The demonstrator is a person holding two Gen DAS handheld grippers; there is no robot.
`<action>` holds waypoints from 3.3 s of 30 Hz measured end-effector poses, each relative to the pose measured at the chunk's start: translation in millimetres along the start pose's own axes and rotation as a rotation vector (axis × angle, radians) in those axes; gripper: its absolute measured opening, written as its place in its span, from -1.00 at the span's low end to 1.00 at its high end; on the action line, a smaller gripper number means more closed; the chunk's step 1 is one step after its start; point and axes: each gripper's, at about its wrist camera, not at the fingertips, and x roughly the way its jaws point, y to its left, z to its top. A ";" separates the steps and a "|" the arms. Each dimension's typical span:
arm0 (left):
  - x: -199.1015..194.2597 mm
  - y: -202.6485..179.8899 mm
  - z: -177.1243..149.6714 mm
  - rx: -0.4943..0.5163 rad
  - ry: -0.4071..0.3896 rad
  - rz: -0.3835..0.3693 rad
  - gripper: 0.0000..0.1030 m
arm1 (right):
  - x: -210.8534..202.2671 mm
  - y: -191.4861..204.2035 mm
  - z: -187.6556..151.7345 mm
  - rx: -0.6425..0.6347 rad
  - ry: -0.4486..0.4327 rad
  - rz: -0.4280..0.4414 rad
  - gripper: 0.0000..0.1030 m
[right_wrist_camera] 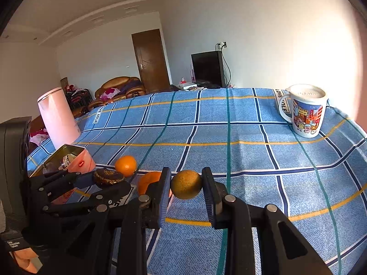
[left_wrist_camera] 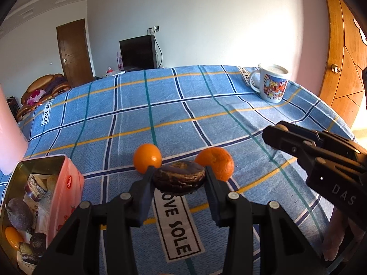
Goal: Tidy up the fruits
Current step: 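Lift the brown snack with the left tool while the right tool carries its fruit toward the tin, then open the left tool over the tin while the right tool releases its fruit inside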
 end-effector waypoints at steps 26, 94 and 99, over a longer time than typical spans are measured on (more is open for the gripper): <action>-39.3 6.2 -8.3 -0.023 -0.198 0.059 -0.16 | -28.8 13.0 -3.5 -0.073 -0.152 -0.018 -0.43; -97.0 188.2 -60.6 -0.276 -0.141 0.265 -0.12 | 83.4 227.2 0.1 -0.305 0.120 0.327 -0.39; -108.6 175.4 -53.9 -0.263 -0.181 0.260 0.38 | 68.2 208.1 5.1 -0.267 0.094 0.305 -0.01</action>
